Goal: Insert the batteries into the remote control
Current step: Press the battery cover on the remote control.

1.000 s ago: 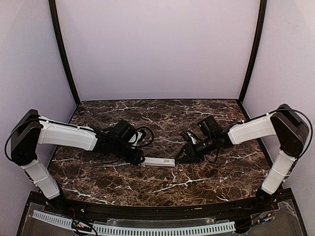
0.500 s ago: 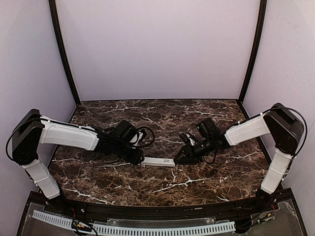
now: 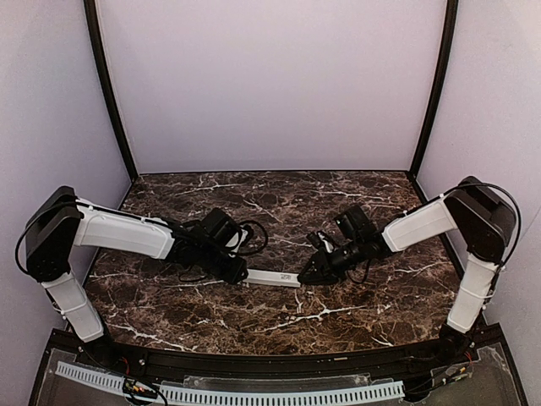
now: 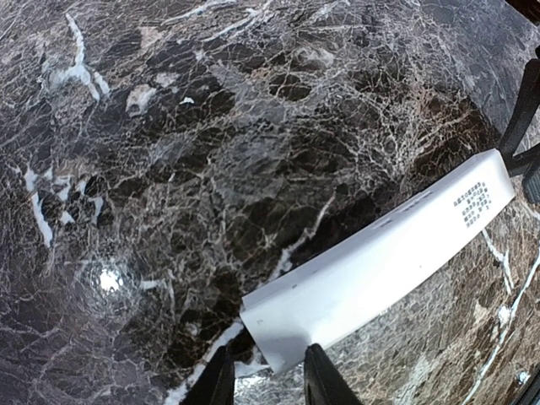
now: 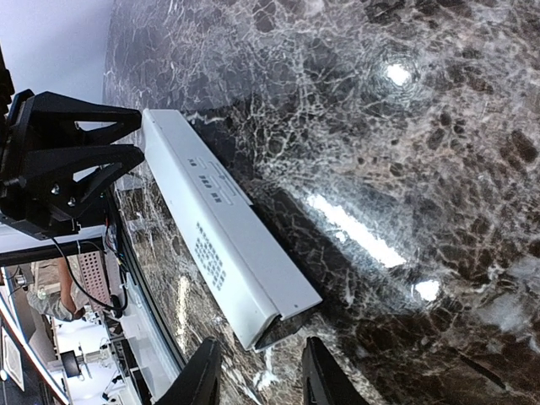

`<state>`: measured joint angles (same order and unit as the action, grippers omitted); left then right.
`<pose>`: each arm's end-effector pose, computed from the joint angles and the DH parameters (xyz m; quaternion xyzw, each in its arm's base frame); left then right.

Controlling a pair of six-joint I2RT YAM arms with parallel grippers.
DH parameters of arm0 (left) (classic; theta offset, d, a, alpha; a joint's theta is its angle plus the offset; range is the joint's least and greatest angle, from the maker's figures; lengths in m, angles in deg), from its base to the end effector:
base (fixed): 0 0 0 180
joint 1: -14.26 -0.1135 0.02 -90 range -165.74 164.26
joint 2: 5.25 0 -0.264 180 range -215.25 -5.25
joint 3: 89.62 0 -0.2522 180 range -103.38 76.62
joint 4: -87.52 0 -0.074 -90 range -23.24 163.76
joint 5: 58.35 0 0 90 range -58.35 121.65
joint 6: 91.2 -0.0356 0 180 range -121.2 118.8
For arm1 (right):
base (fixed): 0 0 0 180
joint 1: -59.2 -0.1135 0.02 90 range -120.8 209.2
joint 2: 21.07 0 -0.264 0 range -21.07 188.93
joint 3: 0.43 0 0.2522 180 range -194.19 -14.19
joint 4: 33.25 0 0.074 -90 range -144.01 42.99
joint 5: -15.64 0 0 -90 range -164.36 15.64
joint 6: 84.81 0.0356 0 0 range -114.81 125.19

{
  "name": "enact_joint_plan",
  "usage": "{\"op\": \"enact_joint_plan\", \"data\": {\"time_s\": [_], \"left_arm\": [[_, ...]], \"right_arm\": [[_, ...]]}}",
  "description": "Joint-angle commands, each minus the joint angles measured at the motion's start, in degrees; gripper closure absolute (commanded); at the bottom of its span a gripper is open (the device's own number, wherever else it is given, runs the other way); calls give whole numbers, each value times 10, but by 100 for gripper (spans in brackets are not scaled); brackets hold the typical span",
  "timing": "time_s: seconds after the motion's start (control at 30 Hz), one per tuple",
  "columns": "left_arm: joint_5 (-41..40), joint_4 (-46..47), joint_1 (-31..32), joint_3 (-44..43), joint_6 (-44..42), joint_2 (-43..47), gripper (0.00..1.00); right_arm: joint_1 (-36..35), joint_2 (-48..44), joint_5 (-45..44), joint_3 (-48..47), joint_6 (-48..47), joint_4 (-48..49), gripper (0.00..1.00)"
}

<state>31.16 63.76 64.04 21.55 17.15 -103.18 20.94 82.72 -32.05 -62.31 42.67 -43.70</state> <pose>0.2217 -0.2617 0.1650 0.2554 0.9129 -0.1750 0.2661 0.2458 0.2243 0.1220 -0.1224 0.8819 0.4543 0.0278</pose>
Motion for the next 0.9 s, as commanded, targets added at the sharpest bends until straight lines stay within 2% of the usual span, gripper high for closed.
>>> {"op": "enact_joint_plan", "data": {"time_s": [0.0,0.5,0.87], "left_arm": [[2,-12,6,-12,-7,-5,72],[3,-16,8,-16,-8,-11,73],[3,-9,2,-10,7,25,55]], "right_arm": [[-3,14,9,-14,4,13,69],[-3,19,11,-22,0,8,69],[-1,20,14,-31,-5,-3,68]]}}
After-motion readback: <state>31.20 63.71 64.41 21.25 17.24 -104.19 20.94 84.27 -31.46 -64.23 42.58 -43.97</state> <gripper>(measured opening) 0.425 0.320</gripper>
